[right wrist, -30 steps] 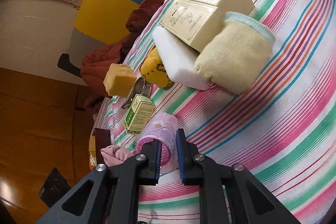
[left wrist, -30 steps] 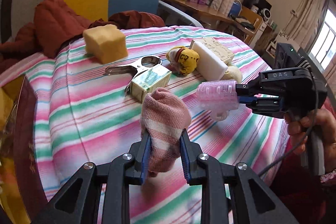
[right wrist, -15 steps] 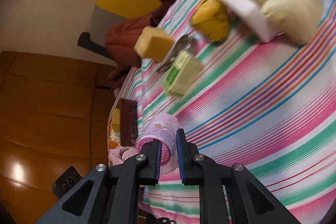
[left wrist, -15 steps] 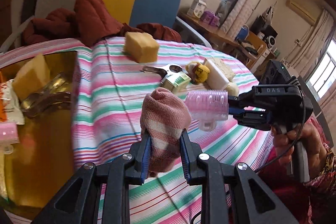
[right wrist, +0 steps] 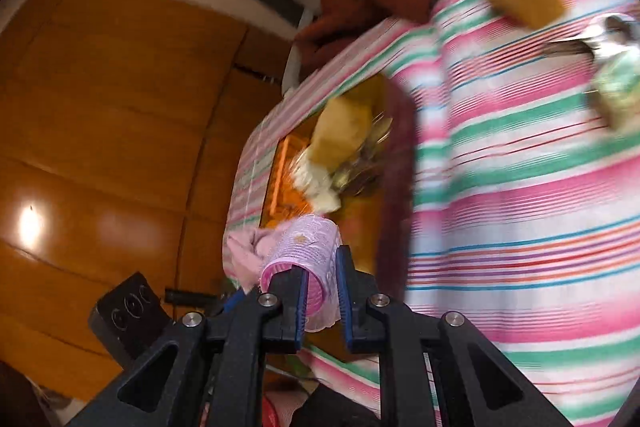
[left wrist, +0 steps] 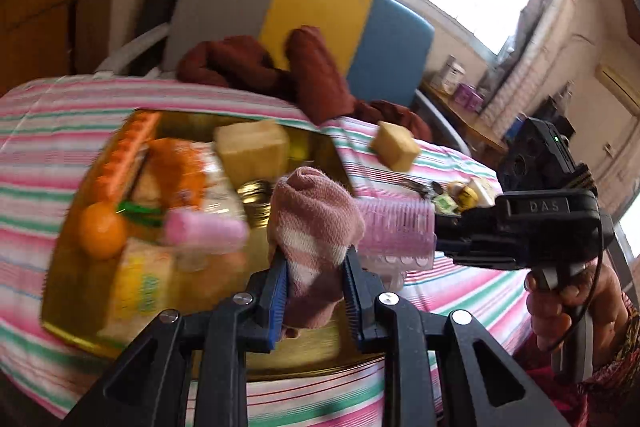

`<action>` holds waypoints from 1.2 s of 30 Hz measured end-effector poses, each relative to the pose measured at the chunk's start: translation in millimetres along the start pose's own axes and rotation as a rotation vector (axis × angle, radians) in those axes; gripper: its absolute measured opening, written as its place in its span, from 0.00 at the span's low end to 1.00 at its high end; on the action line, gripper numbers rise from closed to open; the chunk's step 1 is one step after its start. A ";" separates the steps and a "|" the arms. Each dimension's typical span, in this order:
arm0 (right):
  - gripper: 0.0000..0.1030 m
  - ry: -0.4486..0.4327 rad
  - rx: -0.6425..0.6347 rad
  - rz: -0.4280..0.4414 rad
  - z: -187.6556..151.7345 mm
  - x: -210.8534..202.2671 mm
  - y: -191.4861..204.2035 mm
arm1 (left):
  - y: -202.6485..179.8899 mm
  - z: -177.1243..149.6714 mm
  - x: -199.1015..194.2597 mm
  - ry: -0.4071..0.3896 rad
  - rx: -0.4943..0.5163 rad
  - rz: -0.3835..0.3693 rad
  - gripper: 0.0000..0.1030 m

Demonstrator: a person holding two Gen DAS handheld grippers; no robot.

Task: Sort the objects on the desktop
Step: 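Carry the pink sock and pink roller over the gold tray with both tools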

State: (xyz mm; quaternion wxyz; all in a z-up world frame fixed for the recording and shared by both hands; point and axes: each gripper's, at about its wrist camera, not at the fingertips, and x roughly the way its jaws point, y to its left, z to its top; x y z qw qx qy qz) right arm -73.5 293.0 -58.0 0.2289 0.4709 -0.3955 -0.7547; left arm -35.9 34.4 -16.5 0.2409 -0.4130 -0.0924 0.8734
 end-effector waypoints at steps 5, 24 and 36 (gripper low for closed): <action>0.15 0.101 -0.043 -0.030 -10.8 59.8 23.9 | 53.7 -6.7 -16.8 -0.006 -0.068 0.071 0.24; 0.38 0.082 -0.224 -0.235 -27.4 94.0 53.5 | 120.8 -19.2 -36.8 -0.011 -0.195 0.257 0.48; 0.25 0.294 -0.294 -0.223 -60.5 160.0 64.5 | 113.2 -17.9 -43.4 -0.033 -0.231 0.262 0.48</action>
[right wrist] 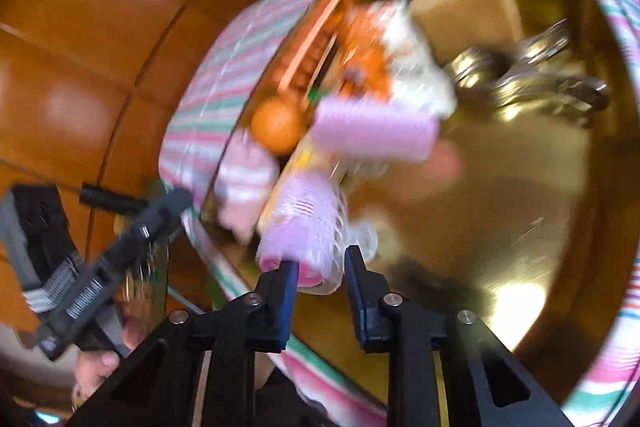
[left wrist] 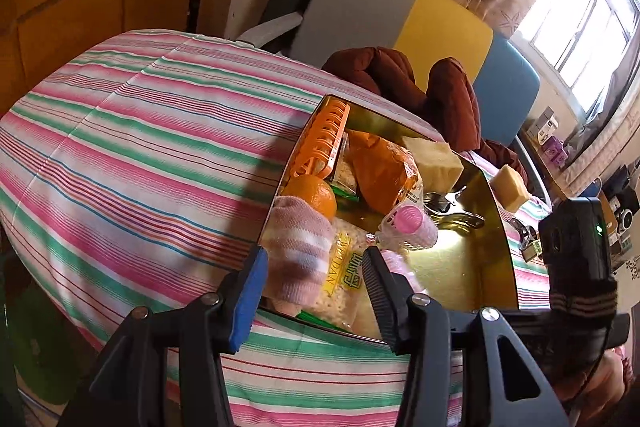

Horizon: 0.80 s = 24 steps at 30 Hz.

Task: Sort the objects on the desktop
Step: 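Open both tools to drop the sock and roller into the tray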

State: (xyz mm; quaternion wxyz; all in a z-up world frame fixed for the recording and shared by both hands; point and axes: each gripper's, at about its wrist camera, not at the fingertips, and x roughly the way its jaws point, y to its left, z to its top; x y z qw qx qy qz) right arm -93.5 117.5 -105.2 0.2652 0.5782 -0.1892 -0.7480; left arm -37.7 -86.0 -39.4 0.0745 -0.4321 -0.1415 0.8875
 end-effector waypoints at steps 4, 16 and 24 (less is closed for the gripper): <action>0.30 -0.054 -0.004 0.023 -7.8 -29.2 -5.2 | -7.1 0.0 1.4 -0.004 -0.003 0.005 0.51; 0.62 -0.286 0.063 -0.095 -28.2 -142.0 -70.5 | -73.3 -11.6 11.9 0.035 0.096 -0.067 0.54; 0.67 -0.326 0.102 -0.263 -51.9 -187.0 -130.0 | -149.6 -33.2 27.2 0.126 0.241 -0.159 0.56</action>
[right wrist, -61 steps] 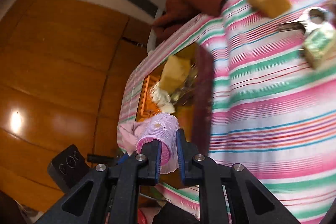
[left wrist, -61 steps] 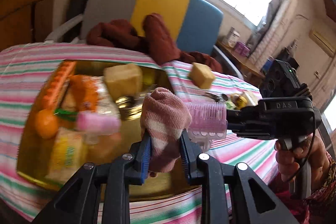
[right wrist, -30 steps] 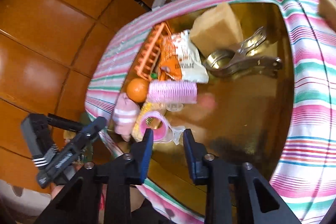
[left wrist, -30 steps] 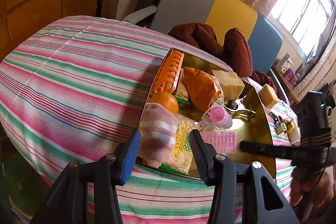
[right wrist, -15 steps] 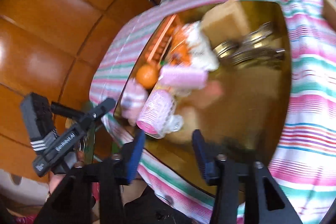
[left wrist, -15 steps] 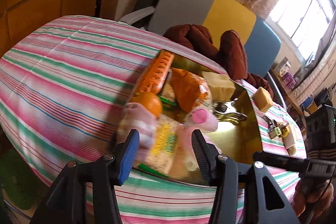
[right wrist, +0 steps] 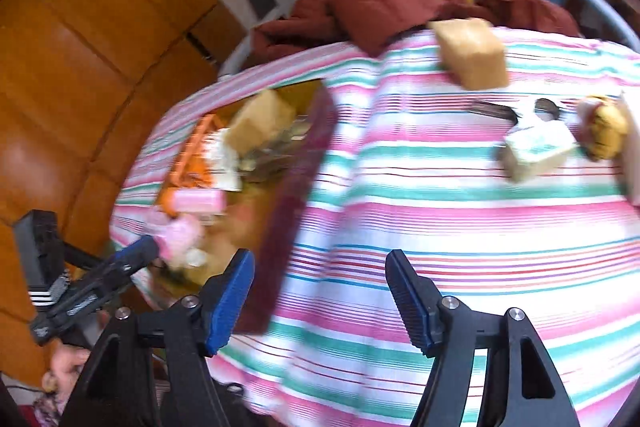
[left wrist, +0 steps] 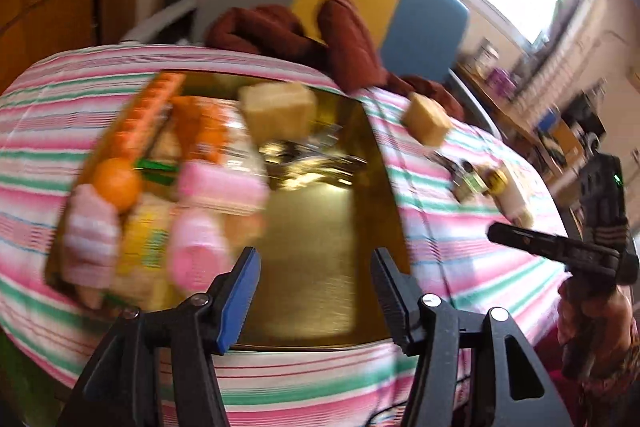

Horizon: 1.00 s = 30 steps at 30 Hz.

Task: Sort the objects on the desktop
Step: 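Open both tools to drop the sock and roller into the tray, then swing both open tools back toward the remaining items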

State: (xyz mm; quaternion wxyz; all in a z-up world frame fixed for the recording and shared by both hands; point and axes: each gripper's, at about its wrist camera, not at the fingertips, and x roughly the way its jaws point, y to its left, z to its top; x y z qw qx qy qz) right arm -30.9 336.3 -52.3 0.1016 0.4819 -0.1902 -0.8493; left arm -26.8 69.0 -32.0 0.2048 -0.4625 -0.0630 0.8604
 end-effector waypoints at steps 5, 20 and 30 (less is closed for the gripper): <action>0.56 0.017 -0.001 -0.076 -3.8 -15.7 -42.6 | -47.1 -0.1 14.1 0.032 0.100 -0.050 0.57; 0.55 -0.062 0.208 -0.271 11.6 -78.3 -175.3 | -136.7 -10.3 75.0 0.163 0.260 -0.096 0.57; 0.62 -0.252 0.287 -0.461 67.9 -115.9 -265.0 | -147.1 -13.4 90.0 0.209 0.272 -0.093 0.57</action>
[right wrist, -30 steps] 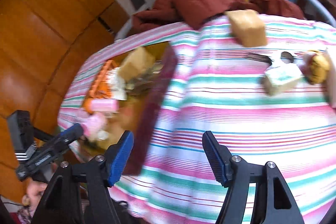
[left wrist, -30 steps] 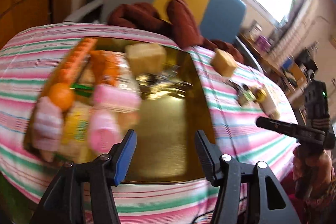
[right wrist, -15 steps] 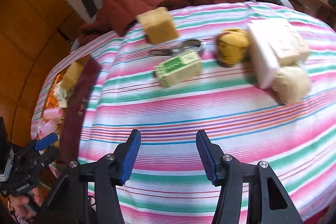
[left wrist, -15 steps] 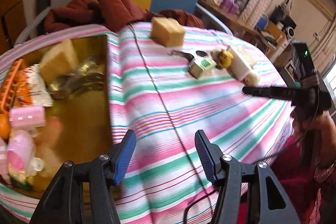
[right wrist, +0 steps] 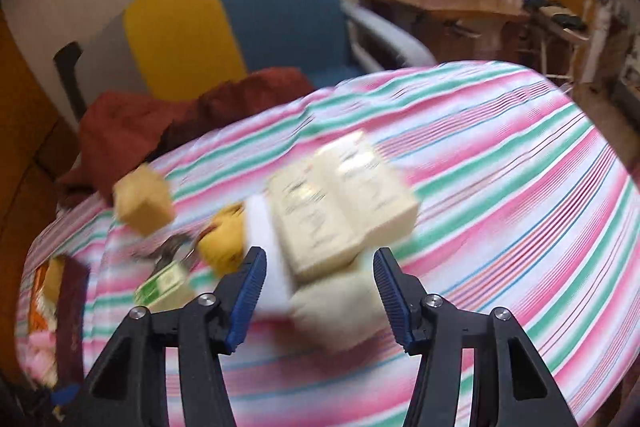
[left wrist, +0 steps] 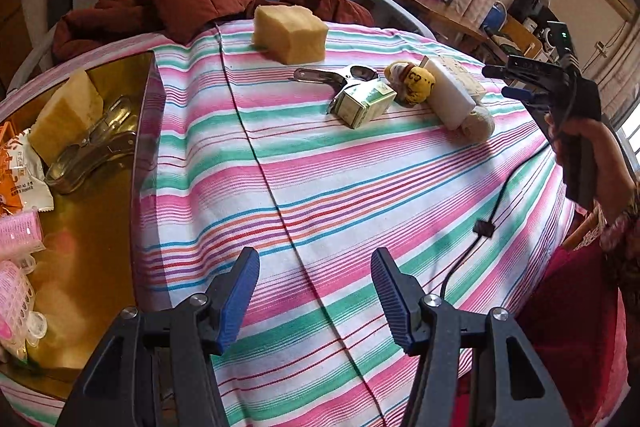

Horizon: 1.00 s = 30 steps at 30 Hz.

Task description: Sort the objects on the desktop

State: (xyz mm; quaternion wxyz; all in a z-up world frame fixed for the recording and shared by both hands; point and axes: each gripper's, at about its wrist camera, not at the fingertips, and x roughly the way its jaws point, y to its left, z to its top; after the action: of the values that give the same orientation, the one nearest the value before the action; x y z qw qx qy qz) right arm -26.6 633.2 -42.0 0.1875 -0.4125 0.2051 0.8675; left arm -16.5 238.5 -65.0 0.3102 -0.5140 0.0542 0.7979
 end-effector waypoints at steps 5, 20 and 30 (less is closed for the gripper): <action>0.63 0.000 0.043 -0.012 16.1 20.0 -19.1 | -3.6 0.5 11.1 0.026 -0.007 -0.008 0.57; 0.92 0.184 -0.091 -0.011 41.6 91.3 8.5 | -2.1 -4.2 5.6 0.034 -0.037 -0.019 0.57; 0.81 0.301 -0.174 0.195 -41.8 45.5 71.5 | 1.8 -7.8 -3.7 -0.003 -0.066 -0.048 0.57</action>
State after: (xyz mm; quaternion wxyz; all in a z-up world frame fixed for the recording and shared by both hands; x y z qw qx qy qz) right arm -62.1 558.5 -87.8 0.0333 -0.5302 0.1942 0.8247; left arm -10.3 232.2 -65.9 0.3124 -0.5239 0.0150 0.7923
